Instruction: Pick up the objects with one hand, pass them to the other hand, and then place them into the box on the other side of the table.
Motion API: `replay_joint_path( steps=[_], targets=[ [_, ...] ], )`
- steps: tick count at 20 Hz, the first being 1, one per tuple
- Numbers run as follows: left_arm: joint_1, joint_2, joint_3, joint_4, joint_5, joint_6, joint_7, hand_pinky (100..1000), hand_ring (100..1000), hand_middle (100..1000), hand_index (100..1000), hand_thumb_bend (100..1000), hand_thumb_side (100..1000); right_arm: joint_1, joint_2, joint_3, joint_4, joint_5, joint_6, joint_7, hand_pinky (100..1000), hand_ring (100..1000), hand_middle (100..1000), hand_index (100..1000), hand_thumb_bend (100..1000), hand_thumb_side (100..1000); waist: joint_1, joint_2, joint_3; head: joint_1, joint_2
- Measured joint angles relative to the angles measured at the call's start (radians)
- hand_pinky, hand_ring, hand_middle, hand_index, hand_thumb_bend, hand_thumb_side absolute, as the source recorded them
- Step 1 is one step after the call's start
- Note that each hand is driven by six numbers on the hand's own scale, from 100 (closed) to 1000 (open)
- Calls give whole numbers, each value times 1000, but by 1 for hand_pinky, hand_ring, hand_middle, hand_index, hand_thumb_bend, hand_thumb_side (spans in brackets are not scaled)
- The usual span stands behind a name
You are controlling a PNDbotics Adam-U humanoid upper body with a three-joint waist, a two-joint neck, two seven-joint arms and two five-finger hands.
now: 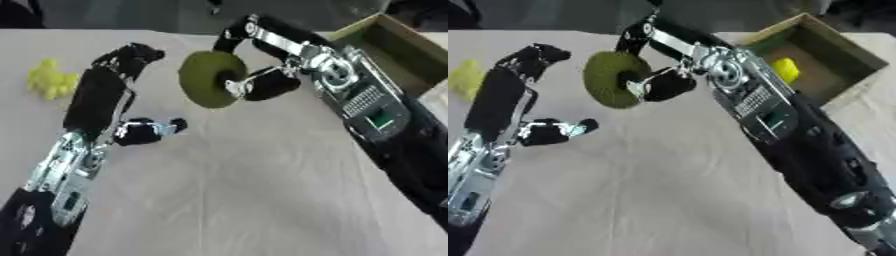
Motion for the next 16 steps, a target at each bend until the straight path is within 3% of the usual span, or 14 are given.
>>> replay_joint_path(
  steps=[9,16],
  targets=[
    [34,84,24,12,27,17,2,629,658,679,784,851,349,44,-83,-97,-5,-39,46,-91,958,741,481,662,100,100,7,0,-3,-8,0],
    [56,147,67,-10,82,59,7,624,651,670,775,832,344,83,-166,-192,73,-49,69,-180,959,744,484,667,100,100,11,0,-1,-15,0]
  ],
)
